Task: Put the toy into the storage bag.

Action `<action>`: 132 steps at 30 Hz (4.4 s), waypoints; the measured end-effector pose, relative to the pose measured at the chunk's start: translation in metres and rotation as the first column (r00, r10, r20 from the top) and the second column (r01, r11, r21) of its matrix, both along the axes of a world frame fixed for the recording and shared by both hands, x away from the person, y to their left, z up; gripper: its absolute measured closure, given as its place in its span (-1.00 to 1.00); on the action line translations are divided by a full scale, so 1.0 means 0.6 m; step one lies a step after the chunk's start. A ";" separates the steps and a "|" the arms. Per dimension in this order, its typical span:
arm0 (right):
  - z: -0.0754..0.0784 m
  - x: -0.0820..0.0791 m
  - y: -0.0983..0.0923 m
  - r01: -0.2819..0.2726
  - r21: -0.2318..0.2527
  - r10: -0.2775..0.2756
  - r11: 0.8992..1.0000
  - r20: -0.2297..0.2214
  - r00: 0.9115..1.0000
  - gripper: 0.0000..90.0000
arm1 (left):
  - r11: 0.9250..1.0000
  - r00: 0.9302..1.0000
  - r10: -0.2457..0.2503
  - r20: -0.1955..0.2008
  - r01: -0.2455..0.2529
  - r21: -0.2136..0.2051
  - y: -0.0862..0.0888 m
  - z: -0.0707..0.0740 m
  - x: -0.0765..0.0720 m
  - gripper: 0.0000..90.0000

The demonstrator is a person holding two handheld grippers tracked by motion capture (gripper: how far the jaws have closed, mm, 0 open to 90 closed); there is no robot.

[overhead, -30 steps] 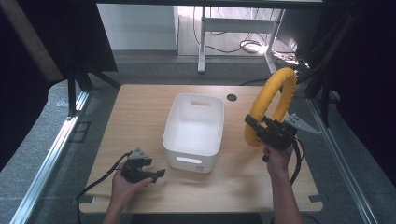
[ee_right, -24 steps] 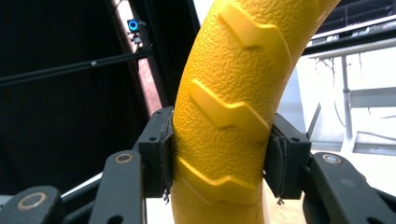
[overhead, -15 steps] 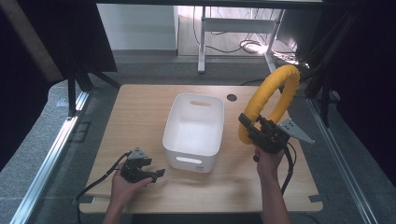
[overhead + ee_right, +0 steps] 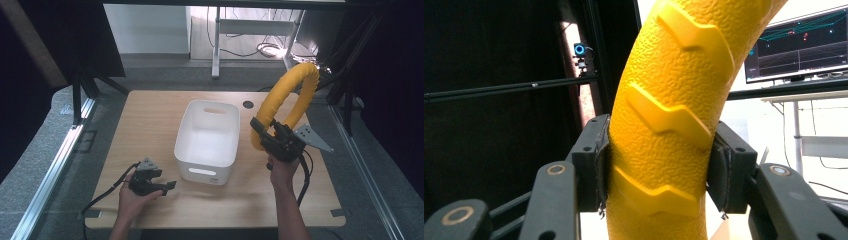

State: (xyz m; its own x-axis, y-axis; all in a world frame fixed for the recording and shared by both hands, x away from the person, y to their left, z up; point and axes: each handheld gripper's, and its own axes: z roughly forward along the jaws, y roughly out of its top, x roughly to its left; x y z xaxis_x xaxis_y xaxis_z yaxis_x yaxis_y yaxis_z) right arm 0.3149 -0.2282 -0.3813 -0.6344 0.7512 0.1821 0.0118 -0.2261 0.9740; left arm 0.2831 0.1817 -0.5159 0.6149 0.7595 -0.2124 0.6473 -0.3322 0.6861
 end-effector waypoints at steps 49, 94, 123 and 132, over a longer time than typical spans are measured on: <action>0.090 -0.021 0.151 -0.142 -0.060 0.147 0.988 0.086 0.985 0.10 | 1.000 1.000 0.011 -0.007 -0.011 -0.014 0.006 -0.003 0.002 -0.46; 0.047 -0.017 0.268 -0.299 -0.058 0.300 0.953 0.023 0.954 0.10 | 1.000 1.000 0.009 -0.005 -0.009 -0.012 0.007 -0.002 0.002 -0.46; -0.008 -0.016 0.282 -0.254 -0.030 0.253 0.967 -0.041 0.967 0.09 | 1.000 1.000 0.010 -0.002 -0.010 -0.013 0.007 -0.002 0.001 -0.46; -0.023 -0.013 0.285 -0.244 -0.035 0.241 0.969 -0.080 0.967 0.09 | 1.000 1.000 0.008 -0.007 -0.008 -0.011 0.006 -0.002 0.001 -0.46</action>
